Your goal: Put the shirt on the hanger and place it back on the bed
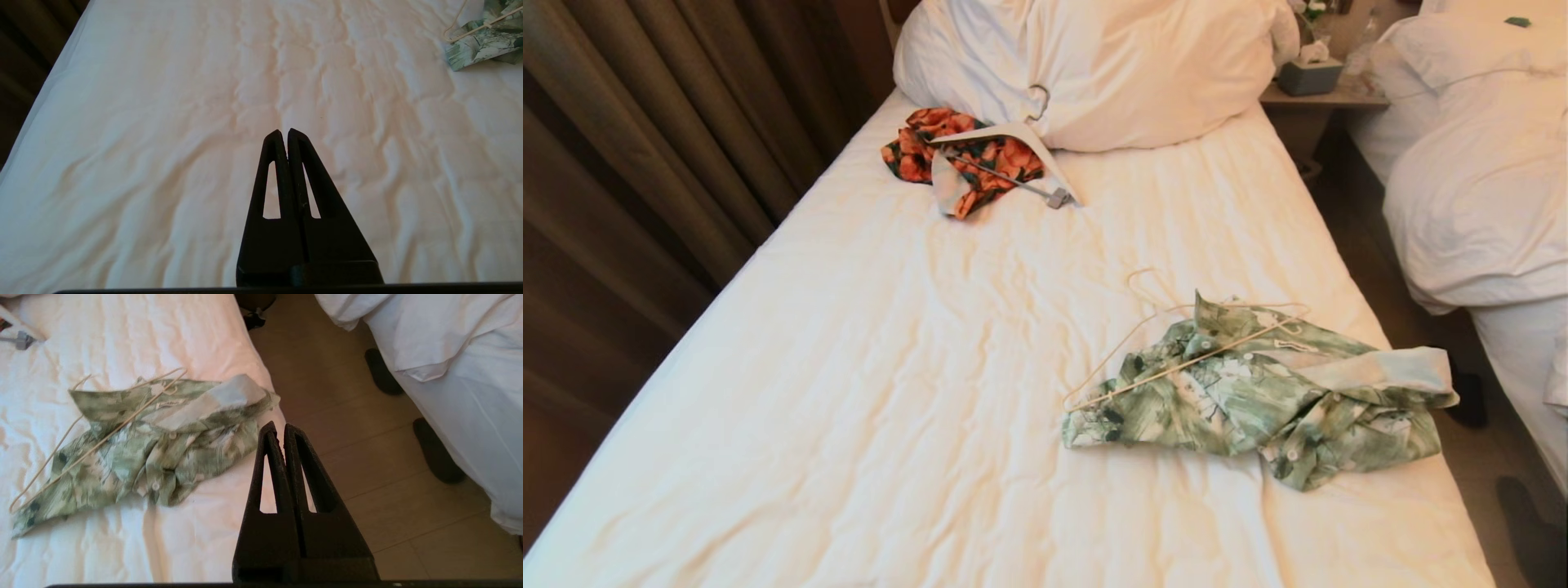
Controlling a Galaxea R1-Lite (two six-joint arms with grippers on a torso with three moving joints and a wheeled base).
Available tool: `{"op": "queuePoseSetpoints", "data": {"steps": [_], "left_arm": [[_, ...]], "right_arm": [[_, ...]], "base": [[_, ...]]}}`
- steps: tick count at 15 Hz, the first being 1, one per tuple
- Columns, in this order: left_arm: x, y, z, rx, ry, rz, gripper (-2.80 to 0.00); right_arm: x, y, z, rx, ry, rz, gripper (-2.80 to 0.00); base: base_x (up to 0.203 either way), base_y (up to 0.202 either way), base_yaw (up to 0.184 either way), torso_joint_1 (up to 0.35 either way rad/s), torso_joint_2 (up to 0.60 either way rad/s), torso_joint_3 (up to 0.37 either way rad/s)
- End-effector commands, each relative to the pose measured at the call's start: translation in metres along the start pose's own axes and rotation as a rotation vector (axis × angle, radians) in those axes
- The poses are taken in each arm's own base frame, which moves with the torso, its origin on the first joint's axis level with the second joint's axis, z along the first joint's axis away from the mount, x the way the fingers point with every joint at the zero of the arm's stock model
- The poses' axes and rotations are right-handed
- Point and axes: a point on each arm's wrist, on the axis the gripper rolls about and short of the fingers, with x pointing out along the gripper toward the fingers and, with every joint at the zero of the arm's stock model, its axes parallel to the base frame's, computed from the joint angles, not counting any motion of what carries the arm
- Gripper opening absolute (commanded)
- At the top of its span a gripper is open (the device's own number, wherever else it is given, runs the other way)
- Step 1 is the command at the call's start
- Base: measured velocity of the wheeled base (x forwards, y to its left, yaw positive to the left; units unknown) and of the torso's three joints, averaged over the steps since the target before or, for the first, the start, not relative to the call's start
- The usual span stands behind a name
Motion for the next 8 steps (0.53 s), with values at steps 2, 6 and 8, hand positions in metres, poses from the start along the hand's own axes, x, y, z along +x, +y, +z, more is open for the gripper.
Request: {"op": "queuePoseSetpoints", "data": {"steps": [2,6,8], "left_arm": [[0.000,0.000,0.000,-0.002,0.001,0.001,-2.80],[0.000,0.000,0.000,-0.002,0.000,0.001,-2.80],[0.000,0.000,0.000,-0.002,0.000,0.001,-2.80]], "right_arm": [[-0.021,-0.010,-0.015,0.021,-0.035,0.070,-2.80],[-0.028,-0.018,-0.050,0.016,-0.018,0.120,-2.80],[-0.033,-0.023,-0.072,0.013,-0.028,0.182,-2.80]], "base": [[0.000,0.000,0.000,0.000,0.00,0.000],[0.000,0.000,0.000,0.000,0.00,0.000],[0.000,0.000,0.000,0.000,0.00,0.000]]}}
